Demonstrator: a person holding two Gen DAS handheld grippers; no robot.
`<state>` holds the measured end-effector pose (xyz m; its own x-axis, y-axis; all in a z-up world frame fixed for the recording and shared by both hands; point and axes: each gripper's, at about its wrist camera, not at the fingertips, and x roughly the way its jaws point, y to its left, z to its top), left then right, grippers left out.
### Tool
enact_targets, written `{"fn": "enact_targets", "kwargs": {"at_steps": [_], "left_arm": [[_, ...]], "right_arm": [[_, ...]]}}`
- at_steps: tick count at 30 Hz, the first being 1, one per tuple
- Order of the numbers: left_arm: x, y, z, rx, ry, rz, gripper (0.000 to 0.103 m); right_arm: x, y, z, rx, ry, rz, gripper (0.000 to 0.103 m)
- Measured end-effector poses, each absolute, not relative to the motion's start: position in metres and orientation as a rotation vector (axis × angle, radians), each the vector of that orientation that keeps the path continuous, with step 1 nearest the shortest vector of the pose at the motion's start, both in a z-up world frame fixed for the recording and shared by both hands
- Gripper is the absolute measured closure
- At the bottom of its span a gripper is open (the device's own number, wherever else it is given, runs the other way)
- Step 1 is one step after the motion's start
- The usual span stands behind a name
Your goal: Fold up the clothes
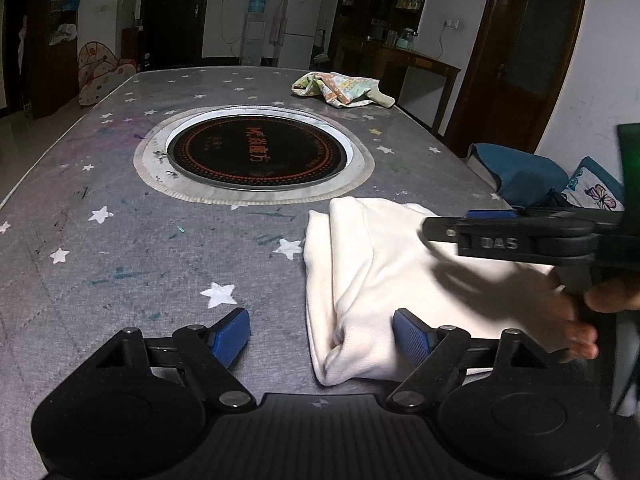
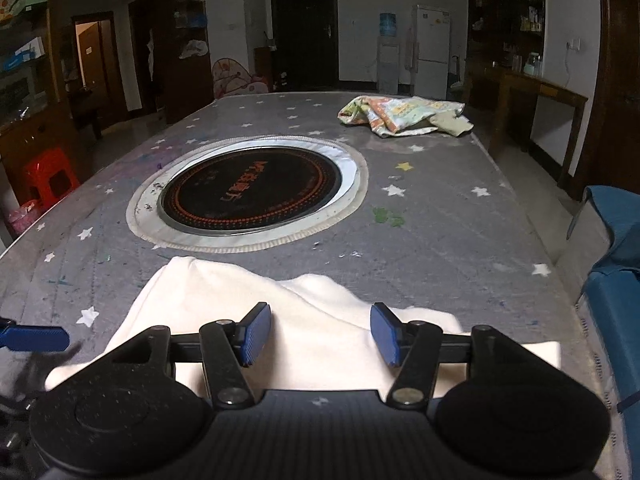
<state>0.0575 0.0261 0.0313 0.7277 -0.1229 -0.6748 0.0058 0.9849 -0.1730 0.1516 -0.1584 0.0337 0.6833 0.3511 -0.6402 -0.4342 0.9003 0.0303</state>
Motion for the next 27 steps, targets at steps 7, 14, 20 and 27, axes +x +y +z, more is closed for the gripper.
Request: {"fn": "enact_targets", "kwargs": {"at_steps": [7,14,20,27], "left_arm": [[0.048,0.015,0.039,-0.161,0.746,-0.087,0.014],[0.035,0.005,0.045,-0.144,0.739,-0.105,0.007],[0.021,-0.001,0.045,-0.124,0.743,-0.113,0.002],[0.009,-0.008,0.043,-0.102,0.754,-0.121,0.000]], "right_arm": [[0.119,-0.185,0.048,-0.113,0.700,0.388,0.027],[0.084,-0.209,0.050,-0.078,0.714,0.339,0.021],[0.057,-0.221,0.049,-0.055,0.725,0.325,0.013],[0.036,-0.226,0.047,-0.034,0.737,0.318,0.009]]}}
